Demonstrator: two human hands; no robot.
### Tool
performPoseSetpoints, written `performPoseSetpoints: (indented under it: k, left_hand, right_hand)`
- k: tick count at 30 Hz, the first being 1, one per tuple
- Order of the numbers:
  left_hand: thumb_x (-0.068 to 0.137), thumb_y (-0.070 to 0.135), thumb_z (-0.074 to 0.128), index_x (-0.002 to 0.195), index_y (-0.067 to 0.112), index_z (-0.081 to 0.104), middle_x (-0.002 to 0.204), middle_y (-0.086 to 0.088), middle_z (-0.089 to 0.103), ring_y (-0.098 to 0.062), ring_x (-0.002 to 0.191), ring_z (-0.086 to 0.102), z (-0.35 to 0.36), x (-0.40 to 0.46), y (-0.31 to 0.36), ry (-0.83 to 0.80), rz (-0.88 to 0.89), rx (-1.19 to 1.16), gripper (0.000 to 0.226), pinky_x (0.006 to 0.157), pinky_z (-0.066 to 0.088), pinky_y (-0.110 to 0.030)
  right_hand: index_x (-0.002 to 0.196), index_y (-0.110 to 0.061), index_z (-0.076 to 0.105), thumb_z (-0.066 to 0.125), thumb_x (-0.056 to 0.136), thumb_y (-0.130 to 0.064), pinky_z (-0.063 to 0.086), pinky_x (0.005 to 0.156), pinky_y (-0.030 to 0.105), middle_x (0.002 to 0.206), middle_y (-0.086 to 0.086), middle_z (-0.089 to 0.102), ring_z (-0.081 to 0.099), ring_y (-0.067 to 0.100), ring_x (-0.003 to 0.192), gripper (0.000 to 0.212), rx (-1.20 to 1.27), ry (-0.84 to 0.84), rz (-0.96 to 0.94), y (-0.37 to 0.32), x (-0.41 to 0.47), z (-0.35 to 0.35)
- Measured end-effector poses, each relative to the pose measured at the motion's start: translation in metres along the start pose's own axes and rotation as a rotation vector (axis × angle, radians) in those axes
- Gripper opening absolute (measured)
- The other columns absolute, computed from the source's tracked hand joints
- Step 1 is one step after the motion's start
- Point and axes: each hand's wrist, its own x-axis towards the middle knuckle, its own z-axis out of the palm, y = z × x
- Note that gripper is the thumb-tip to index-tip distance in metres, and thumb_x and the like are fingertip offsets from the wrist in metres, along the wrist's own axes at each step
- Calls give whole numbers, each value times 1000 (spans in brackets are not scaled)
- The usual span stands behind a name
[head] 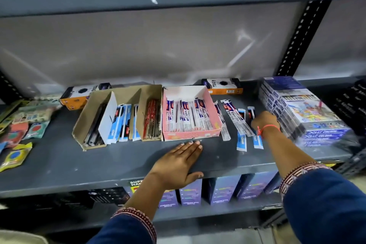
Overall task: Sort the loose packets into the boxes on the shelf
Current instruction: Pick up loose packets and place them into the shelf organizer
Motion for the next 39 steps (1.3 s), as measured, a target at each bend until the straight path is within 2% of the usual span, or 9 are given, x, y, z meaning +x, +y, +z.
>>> performPoseSetpoints:
  k: [9,11,14,17,21,25,30,34,39]
  left_hand:
    - [65,80,-14,148,17,-2,157,-1,-1,-15,142,-3,-2,-1,0,21,-66,-28,105,106,-13,-21]
    - [66,81,-10,148,17,-2,157,0,-1,-14,142,-3,-3,-2,0,19,-71,-28,104,106,-12,-21]
    - [67,81,-8,148,17,-2,157,0,-2,-14,142,-3,-5,-1,0,10,-81,-19,103,105,-12,-20]
    - [80,77,9,148,18,-4,157,0,-5,-13,142,-5,-7,-2,1,-8,-92,-9,91,105,-11,-21]
    - [86,71,16,148,18,-3,157,0,-6,-12,141,-6,-7,-3,2,-8,-97,-2,83,104,-13,-20]
    - [92,62,29,148,18,0,157,0,-4,-13,142,-5,-9,-4,3,-2,-114,-17,77,107,-9,-22]
    - [91,62,31,148,16,4,157,-1,1,-14,142,0,-13,-7,7,5,-161,-32,78,111,-1,-24]
    - [93,59,28,148,16,9,157,1,6,-13,142,3,-12,-18,6,33,-246,-72,73,112,5,-25]
    - [95,56,28,147,16,16,156,0,14,-14,142,8,-8,-37,-7,78,-358,-108,66,112,11,-27]
  right_hand:
    - [115,13,59,52,85,2,48,95,44,101,25,63,62,37,102,33,158,-61,62,2,5,-4]
    - [118,14,57,51,86,0,46,93,40,104,26,61,60,37,106,35,165,-57,58,3,6,-5]
    - [120,15,56,55,86,-5,38,76,32,105,24,59,53,31,93,39,244,-45,66,7,8,-10]
    - [116,13,60,65,83,-9,44,83,33,113,22,63,59,35,103,40,346,-15,29,9,13,-17]
    - [78,0,70,73,74,0,49,92,39,71,10,62,56,26,81,5,584,-72,-37,3,12,-20]
    - [63,-8,57,63,80,10,48,63,26,35,-2,60,60,17,43,25,758,-260,-93,-19,-14,-19]
    - [63,-6,58,60,82,7,40,36,9,34,-3,58,55,11,35,24,738,-398,-136,-39,-44,-10]
    - [64,-5,54,54,86,2,39,45,19,51,9,54,45,20,50,23,728,-500,-120,-54,-65,0]
    - [62,-5,49,47,86,4,36,48,24,60,12,45,42,21,49,26,706,-601,-178,-86,-89,20]
